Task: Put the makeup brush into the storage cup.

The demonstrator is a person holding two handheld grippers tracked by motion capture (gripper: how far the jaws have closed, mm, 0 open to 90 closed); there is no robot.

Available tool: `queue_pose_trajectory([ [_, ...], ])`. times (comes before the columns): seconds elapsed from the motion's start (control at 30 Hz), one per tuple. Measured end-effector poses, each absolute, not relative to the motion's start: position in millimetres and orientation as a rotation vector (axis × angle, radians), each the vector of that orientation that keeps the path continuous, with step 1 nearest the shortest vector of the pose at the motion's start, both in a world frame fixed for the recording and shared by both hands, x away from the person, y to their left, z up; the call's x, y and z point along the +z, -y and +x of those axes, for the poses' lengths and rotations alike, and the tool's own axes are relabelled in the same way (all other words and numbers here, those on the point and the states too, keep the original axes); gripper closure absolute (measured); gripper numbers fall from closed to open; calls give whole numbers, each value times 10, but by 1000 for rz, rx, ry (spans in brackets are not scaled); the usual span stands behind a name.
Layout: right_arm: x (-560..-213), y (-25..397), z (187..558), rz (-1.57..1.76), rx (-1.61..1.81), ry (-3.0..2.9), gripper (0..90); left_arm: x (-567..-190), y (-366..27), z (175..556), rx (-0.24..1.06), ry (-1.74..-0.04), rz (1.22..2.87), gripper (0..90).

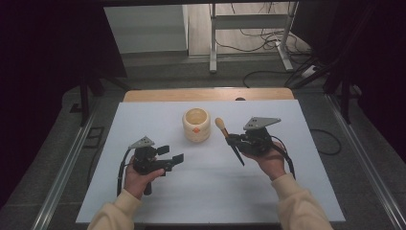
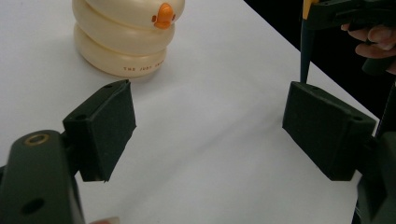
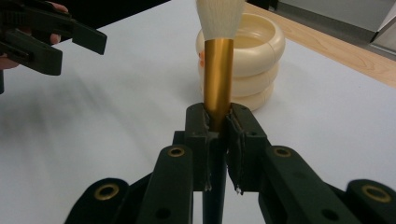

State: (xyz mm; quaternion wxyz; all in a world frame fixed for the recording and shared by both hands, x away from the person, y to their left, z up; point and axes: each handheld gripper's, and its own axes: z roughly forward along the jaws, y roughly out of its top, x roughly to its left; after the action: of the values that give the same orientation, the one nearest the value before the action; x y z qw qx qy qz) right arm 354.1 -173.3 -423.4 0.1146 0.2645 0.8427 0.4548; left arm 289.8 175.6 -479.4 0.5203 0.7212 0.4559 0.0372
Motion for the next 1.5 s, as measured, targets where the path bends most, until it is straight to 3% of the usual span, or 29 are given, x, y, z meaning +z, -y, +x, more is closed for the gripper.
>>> queue_pose_trajectory([
  [1.5, -4310, 1488, 3417, 644, 1369, -2445, 798, -4720, -1475, 3052, 18, -1056, 1653, 212],
])
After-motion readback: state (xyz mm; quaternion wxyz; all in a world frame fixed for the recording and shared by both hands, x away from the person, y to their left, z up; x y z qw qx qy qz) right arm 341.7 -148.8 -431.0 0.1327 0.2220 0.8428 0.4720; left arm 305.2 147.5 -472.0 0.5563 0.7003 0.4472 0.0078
